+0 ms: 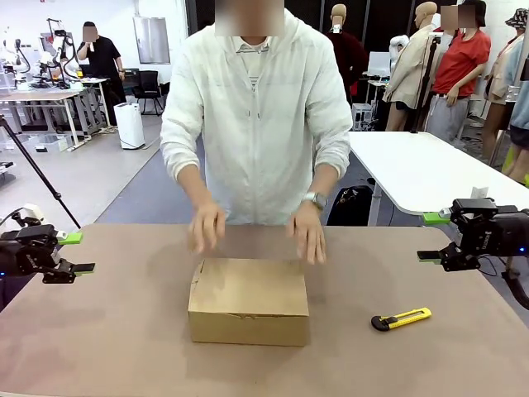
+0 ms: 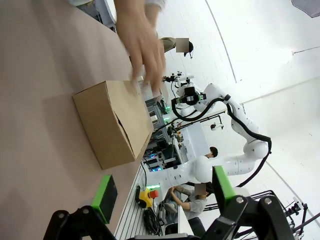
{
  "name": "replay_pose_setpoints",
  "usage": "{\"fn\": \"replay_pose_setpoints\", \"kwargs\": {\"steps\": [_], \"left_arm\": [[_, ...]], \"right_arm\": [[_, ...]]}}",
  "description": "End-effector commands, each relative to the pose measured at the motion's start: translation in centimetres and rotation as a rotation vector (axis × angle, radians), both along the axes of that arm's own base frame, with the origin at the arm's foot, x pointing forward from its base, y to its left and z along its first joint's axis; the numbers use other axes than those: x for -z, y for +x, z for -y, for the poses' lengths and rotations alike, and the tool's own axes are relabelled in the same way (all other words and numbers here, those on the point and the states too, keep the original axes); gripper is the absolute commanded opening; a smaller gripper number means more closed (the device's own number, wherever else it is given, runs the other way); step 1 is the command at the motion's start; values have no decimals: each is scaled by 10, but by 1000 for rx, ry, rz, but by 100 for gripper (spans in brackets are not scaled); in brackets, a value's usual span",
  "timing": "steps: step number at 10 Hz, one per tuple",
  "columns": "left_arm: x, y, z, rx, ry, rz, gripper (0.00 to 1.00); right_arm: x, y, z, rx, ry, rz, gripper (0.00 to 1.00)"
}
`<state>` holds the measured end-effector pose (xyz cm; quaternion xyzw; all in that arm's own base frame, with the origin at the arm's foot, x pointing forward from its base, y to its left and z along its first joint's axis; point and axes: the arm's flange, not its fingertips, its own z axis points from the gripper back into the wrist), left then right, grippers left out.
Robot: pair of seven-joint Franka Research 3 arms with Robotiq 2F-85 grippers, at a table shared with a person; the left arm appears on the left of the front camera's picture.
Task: Pack the items into the box.
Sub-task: Close the Mailer Box.
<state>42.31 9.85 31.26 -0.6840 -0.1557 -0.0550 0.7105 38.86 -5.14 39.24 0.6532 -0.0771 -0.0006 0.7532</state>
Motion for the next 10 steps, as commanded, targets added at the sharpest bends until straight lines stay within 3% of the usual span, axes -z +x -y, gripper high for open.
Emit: {"fn": "replay_pose_setpoints", "kwargs": {"steps": [1,10], "left_arm": [[-1,1,0,-2,0,5,100],[-1,1,0,-2,0,5,100]], "right_arm": [[-4,0,0,-3,11,9,100],[-4,0,0,-3,11,9,100]]}}
